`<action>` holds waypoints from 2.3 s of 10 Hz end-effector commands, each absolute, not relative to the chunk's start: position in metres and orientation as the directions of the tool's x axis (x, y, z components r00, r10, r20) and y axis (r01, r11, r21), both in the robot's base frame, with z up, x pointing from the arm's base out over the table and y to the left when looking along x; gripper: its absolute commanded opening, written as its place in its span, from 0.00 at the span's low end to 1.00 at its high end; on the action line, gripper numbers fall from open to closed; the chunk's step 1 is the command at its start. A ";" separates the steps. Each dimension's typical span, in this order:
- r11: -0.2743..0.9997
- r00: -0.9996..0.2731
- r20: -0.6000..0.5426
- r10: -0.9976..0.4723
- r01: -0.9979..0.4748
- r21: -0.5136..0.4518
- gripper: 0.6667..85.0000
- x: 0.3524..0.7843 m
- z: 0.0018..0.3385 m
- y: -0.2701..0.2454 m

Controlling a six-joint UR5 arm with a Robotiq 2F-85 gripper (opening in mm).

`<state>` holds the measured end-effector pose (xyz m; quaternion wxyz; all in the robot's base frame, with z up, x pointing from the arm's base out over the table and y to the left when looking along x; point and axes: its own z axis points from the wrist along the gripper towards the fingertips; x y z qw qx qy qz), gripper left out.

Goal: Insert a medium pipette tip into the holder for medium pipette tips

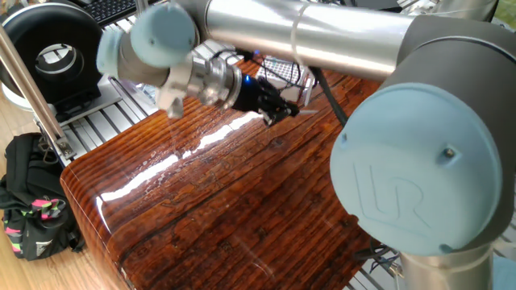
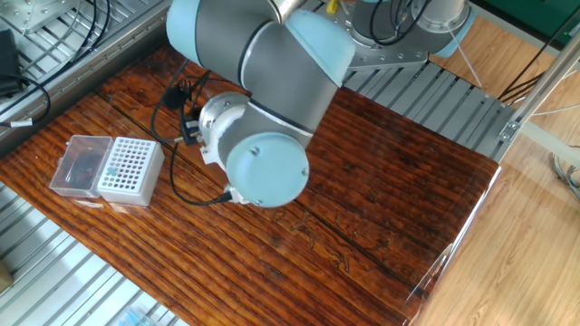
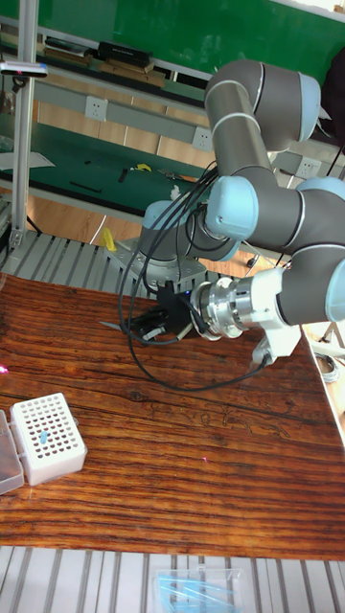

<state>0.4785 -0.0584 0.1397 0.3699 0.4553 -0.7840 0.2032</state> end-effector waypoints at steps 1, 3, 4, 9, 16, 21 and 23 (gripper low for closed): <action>0.552 -0.382 0.727 -0.570 -0.834 -0.005 0.00 0.477 0.131 -0.049; 0.550 -0.415 0.722 -0.554 -0.833 -0.057 0.00 0.485 0.130 -0.053; 0.547 -0.416 0.724 -0.550 -0.834 -0.064 0.00 0.487 0.131 -0.055; 0.539 -0.447 0.603 -0.660 -0.841 -0.033 0.00 0.509 0.143 -0.057; 0.672 -0.645 0.421 -0.638 -0.733 -0.106 0.00 0.515 0.156 -0.004; 0.666 -0.660 0.377 -0.649 -0.733 -0.137 0.00 0.523 0.152 -0.008; 0.747 -0.725 0.296 -0.622 -0.663 -0.056 0.00 0.517 0.142 0.025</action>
